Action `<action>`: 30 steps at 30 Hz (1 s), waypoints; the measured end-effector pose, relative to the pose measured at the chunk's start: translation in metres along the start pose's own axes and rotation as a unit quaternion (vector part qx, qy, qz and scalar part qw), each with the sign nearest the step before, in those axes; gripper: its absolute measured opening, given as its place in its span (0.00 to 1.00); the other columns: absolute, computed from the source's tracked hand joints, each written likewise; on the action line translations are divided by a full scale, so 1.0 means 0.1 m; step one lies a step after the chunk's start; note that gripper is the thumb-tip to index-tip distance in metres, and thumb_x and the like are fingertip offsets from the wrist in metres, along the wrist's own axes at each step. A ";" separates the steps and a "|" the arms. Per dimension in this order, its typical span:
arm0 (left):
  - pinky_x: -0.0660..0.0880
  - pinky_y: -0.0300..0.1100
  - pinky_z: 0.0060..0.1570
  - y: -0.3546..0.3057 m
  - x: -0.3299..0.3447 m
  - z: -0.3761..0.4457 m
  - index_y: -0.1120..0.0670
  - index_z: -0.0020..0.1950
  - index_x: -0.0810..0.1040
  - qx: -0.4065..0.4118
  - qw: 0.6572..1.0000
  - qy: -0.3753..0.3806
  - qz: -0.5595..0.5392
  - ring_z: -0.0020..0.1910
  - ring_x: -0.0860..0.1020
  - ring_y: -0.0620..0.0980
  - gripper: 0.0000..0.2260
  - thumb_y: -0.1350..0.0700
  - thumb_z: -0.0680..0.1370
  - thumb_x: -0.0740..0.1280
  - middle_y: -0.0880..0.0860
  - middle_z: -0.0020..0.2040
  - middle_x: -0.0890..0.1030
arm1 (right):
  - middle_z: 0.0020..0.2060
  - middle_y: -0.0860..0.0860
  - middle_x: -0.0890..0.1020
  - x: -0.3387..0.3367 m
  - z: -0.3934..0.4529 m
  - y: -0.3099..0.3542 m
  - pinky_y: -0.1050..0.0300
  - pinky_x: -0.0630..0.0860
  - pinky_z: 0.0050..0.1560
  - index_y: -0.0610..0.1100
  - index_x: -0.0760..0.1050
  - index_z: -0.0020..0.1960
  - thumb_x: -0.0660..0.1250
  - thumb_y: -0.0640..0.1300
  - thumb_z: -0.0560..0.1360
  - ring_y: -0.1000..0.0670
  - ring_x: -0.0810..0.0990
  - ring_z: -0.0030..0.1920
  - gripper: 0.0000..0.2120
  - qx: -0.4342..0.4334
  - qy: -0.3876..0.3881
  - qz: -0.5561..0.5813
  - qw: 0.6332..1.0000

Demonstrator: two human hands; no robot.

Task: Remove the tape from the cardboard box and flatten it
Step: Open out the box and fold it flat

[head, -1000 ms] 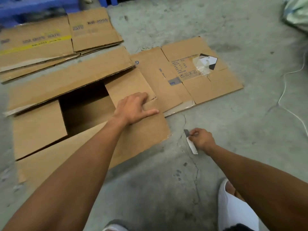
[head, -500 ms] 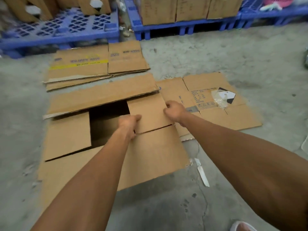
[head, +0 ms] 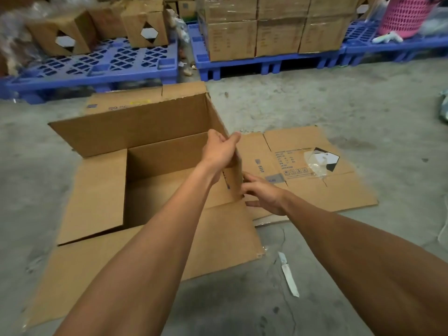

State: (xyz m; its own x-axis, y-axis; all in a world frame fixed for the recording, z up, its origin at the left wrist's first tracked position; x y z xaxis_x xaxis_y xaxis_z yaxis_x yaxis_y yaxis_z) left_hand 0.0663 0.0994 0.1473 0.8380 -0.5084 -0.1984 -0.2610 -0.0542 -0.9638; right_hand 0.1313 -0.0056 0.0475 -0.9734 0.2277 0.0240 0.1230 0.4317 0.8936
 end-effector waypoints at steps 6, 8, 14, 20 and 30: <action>0.73 0.41 0.54 0.22 0.38 -0.10 0.52 0.65 0.74 0.047 0.980 0.161 0.103 0.53 0.75 0.47 0.14 0.59 0.80 0.63 0.49 0.55 0.76 | 0.48 0.46 0.83 -0.09 0.02 -0.15 0.59 0.80 0.40 0.43 0.75 0.59 0.65 0.45 0.80 0.53 0.83 0.43 0.10 -0.024 -0.165 0.178 0.970; 0.72 0.46 0.60 0.46 0.42 -0.06 0.53 0.67 0.70 0.016 0.958 0.208 0.195 0.57 0.73 0.51 0.20 0.63 0.76 0.65 0.51 0.57 0.74 | 0.46 0.44 0.82 -0.31 0.00 -0.31 0.60 0.79 0.30 0.41 0.73 0.60 0.71 0.41 0.76 0.53 0.83 0.35 0.15 -0.006 -0.257 0.253 0.933; 0.69 0.56 0.67 1.35 0.05 -0.40 0.44 0.69 0.70 -0.165 0.762 0.400 0.482 0.66 0.73 0.54 0.37 0.41 0.63 0.79 0.48 0.64 0.76 | 0.75 0.41 0.55 -0.58 -0.38 -0.40 0.41 0.65 0.68 0.42 0.48 0.78 0.79 0.55 0.65 0.37 0.65 0.70 0.55 0.193 -0.519 0.017 0.832; 0.72 0.47 0.59 1.29 0.15 -0.31 0.47 0.67 0.74 0.050 0.786 0.210 0.579 0.58 0.76 0.51 0.24 0.43 0.73 0.72 0.51 0.59 0.79 | 0.68 0.46 0.72 -0.50 -0.12 0.13 0.45 0.61 0.69 0.45 0.75 0.63 0.59 0.56 0.80 0.44 0.68 0.69 0.19 -0.003 -0.401 -0.423 0.812; 0.67 0.49 0.63 1.31 -0.43 -0.33 0.49 0.68 0.76 -0.068 0.840 0.252 0.477 0.66 0.73 0.54 0.30 0.32 0.80 0.49 0.53 0.67 0.76 | 0.72 0.41 0.66 -0.20 0.18 0.22 0.44 0.64 0.69 0.43 0.59 0.75 0.65 0.42 0.77 0.39 0.64 0.71 0.29 0.007 -0.320 -0.563 0.762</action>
State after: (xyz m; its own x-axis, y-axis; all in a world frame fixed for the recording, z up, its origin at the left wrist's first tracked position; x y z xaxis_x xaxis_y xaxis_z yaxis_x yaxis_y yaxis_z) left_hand -0.0197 0.0860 0.0358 -0.0826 -0.6733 -0.7348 -0.7789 0.5036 -0.3738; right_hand 0.1567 0.0148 0.0588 -0.1701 0.0826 -0.9820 -0.7148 0.6756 0.1807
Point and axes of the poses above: each hand's wrist, its own z-axis towards the middle knuckle, its own x-axis out of the palm, y = z × x, the point moved 8 cm from there along z, towards the middle knuckle
